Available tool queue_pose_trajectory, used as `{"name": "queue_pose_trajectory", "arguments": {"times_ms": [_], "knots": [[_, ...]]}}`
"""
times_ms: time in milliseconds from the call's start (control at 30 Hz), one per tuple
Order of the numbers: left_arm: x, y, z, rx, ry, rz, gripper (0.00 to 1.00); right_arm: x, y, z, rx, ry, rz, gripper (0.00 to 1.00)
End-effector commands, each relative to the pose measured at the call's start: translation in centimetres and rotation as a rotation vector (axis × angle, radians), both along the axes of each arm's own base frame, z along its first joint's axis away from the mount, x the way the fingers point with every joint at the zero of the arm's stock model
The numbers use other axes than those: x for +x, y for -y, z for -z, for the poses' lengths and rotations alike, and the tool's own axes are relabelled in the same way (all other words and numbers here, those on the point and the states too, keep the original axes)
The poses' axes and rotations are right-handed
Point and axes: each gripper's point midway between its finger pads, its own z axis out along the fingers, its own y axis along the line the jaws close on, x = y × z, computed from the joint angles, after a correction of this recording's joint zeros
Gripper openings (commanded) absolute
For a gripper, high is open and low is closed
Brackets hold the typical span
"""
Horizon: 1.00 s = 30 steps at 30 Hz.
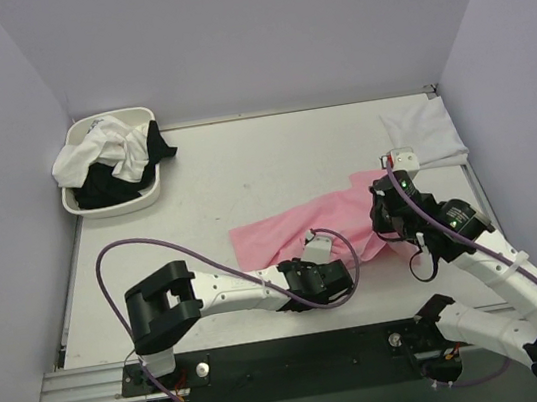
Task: Fold and stack the t-shirts
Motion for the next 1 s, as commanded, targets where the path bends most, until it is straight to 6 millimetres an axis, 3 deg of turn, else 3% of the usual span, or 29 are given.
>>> {"name": "queue_pose_trajectory", "arguments": {"times_ms": [0,233,467,600,700,967], "knots": [[1.0,0.6,-0.6,-0.047,0.026,-0.053,0.54,-0.3,0.7,0.3,-0.017,0.004,0.016,0.0],[2.5,-1.5,-0.5,-0.06,0.04,-0.129,0.53,-0.4,0.8,0.5,-0.021,0.001,0.014,0.0],[3.0,-1.8,0.5,-0.047,0.036,-0.145,0.48,-0.4,0.8,0.5,-0.019,-0.003,0.012,0.0],[2.9,-1.7,0.8,-0.051,0.029,-0.143,0.3,-0.3,0.7,0.5,-0.023,-0.002,0.01,0.0],[3.0,-1.7,0.9,-0.048,0.026,-0.148,0.0,-0.3,0.7,0.6,-0.025,-0.005,0.01,0.0],[3.2,-2.4,0.1,-0.039,0.036,-0.154,0.0,-0.3,0.7,0.8,-0.029,-0.013,0.007,0.0]]}}
